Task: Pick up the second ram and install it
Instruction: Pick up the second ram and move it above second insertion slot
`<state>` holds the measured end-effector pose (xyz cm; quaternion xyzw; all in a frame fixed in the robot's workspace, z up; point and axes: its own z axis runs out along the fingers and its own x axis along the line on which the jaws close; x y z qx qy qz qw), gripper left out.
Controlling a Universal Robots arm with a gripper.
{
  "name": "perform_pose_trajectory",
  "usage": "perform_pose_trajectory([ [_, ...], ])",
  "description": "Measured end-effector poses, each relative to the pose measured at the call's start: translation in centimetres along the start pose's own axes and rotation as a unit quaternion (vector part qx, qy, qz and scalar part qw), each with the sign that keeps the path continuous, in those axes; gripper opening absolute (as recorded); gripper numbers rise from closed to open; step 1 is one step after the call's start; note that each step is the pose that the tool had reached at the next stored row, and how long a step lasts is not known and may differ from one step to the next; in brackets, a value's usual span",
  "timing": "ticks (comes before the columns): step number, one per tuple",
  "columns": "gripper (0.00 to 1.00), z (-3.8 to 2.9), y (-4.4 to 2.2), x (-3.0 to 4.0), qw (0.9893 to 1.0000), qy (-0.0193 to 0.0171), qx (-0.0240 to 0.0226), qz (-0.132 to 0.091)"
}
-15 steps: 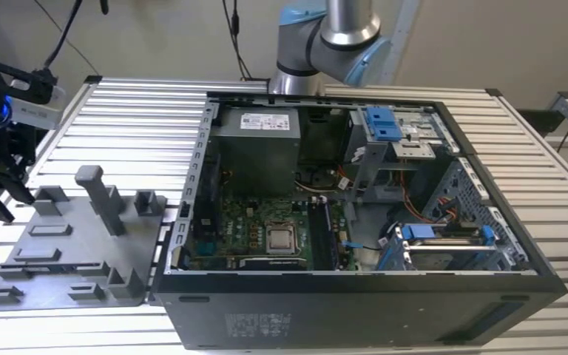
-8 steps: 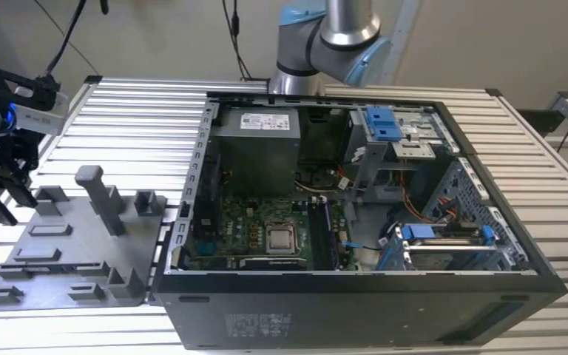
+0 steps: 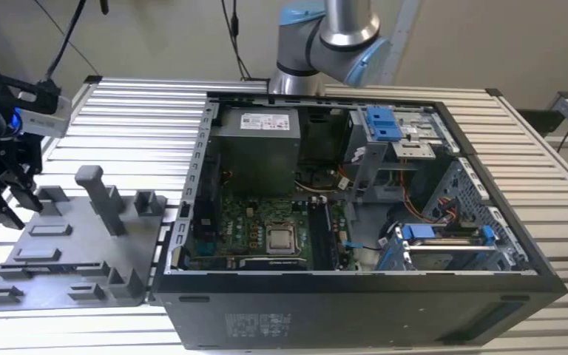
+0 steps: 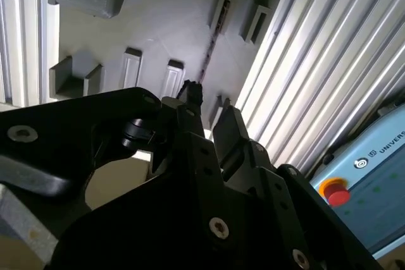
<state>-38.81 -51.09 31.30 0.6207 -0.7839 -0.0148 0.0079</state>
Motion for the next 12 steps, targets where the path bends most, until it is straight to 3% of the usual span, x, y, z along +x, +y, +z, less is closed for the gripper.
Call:
perform_pose_trajectory([
  [8, 0.36, 0.61, 0.25, -0.31, 0.9993, 0.0005, 0.0028, -0.037],
  [12, 0.36, 0.91, 0.70, -0.31, 0.9990, 0.0006, 0.0039, -0.045],
])
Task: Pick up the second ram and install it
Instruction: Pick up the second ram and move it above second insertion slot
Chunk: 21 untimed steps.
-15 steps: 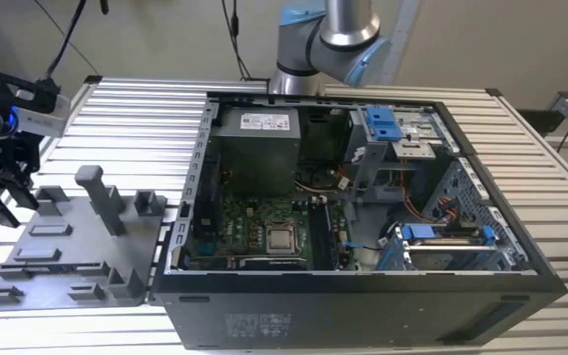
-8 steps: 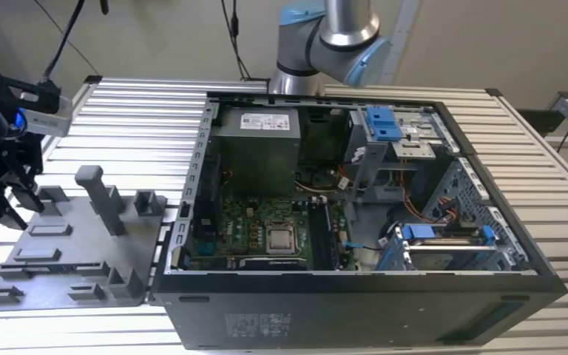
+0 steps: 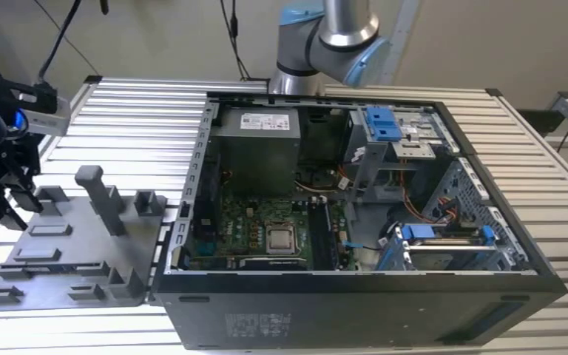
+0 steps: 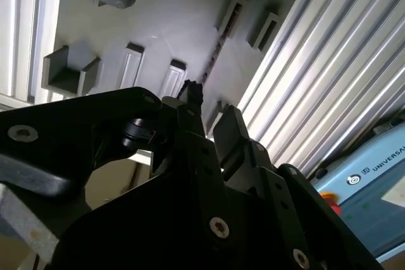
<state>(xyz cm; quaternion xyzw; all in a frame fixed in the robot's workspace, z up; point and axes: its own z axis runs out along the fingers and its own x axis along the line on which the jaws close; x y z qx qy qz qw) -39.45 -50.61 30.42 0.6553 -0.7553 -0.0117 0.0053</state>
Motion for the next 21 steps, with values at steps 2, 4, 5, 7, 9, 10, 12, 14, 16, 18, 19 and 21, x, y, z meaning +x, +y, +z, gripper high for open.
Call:
perform_pose_trajectory([
  [2, 0.36, 0.19, 0.22, 0.00, 1.0000, -0.0001, 0.0008, -0.004],
  [4, 0.36, 0.41, 0.33, 0.02, 0.9999, 0.0000, 0.0019, -0.011],
  [5, 0.36, 0.52, 0.37, 0.03, 0.9999, 0.0000, 0.0024, -0.015],
  [7, 0.36, 0.73, 0.49, 0.04, 0.9997, -0.0001, 0.0036, -0.022],
  [9, 0.36, 0.94, 0.56, 0.06, 0.9996, -0.0001, 0.0040, -0.026],
  [10, 0.36, 1.01, 0.57, 0.07, 0.9996, 0.0000, 0.0040, -0.027],
  [12, 0.36, 1.06, 0.59, 0.06, 0.9996, 0.0002, 0.0038, -0.029],
  [14, 0.36, 1.13, 0.59, 0.06, 0.9995, 0.0001, 0.0039, -0.030],
  [16, 0.36, 1.20, 0.59, 0.06, 0.9995, 0.0001, 0.0039, -0.031],
  [18, 0.36, 1.28, 0.59, 0.07, 0.9995, 0.0001, 0.0039, -0.033],
  [19, 0.36, 1.31, 0.59, 0.07, 0.9994, 0.0002, 0.0039, -0.033],
  [21, 0.36, 1.37, 0.60, 0.07, 0.9994, 0.0002, 0.0038, -0.035],
])
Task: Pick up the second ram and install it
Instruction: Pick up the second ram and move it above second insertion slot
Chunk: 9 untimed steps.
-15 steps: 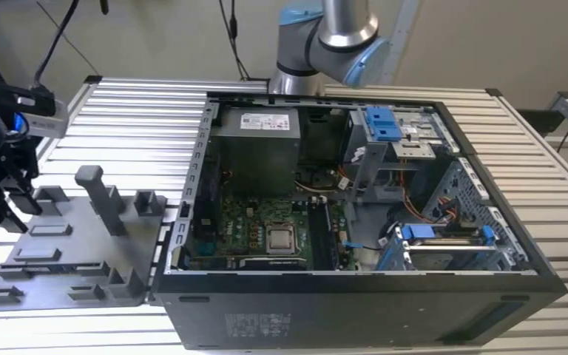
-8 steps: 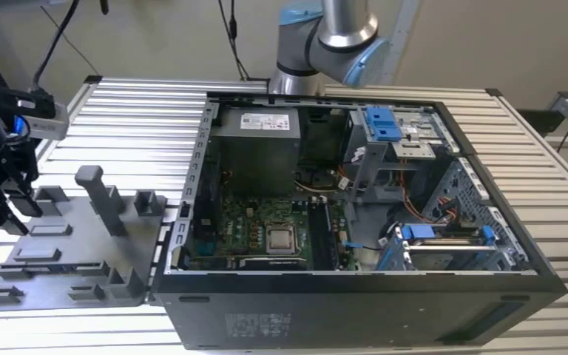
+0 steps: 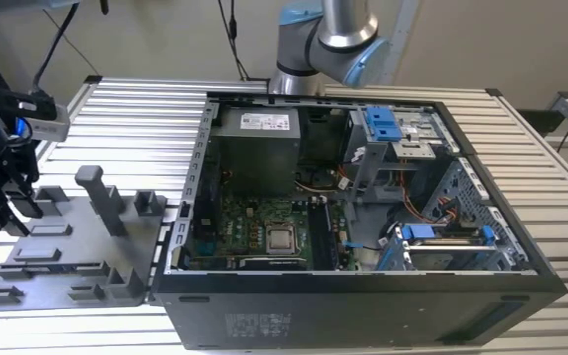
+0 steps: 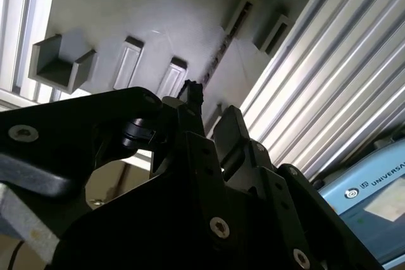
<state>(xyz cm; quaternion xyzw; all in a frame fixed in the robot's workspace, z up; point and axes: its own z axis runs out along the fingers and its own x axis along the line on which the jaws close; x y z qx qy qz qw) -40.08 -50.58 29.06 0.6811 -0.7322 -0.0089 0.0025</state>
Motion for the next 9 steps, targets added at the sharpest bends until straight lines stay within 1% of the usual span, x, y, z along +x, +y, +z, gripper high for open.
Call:
perform_pose_trajectory([
  [9, 0.36, 0.53, 0.05, 0.01, 1.0000, 0.0001, 0.0000, -0.005],
])
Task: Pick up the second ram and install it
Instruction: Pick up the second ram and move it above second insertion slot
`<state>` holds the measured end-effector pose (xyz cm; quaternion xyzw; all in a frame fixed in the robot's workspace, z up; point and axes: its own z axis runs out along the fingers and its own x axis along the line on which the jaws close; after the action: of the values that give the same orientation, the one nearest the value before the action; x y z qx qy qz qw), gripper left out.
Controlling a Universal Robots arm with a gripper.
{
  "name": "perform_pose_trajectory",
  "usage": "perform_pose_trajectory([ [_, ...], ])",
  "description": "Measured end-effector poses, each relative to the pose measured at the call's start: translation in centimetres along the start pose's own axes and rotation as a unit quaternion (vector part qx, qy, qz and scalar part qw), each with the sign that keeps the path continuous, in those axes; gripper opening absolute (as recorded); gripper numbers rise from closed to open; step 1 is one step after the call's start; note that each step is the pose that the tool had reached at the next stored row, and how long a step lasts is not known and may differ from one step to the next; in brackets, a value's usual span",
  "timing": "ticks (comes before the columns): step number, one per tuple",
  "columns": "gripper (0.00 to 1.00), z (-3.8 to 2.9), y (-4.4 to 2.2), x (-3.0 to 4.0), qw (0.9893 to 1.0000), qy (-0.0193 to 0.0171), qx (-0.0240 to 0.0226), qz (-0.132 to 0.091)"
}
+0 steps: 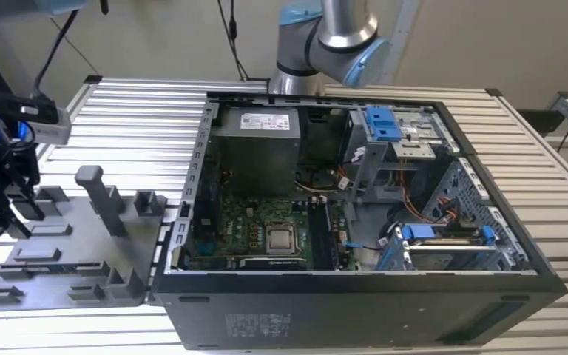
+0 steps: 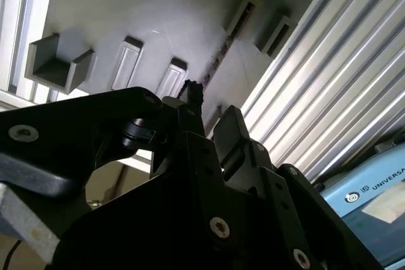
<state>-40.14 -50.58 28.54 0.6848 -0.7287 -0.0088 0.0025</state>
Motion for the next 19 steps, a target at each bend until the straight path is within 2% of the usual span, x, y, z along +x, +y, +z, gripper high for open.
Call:
perform_pose_trajectory([
  [19, 0.36, 1.71, 0.23, 0.05, 1.0000, 0.0001, -0.0005, -0.005],
])
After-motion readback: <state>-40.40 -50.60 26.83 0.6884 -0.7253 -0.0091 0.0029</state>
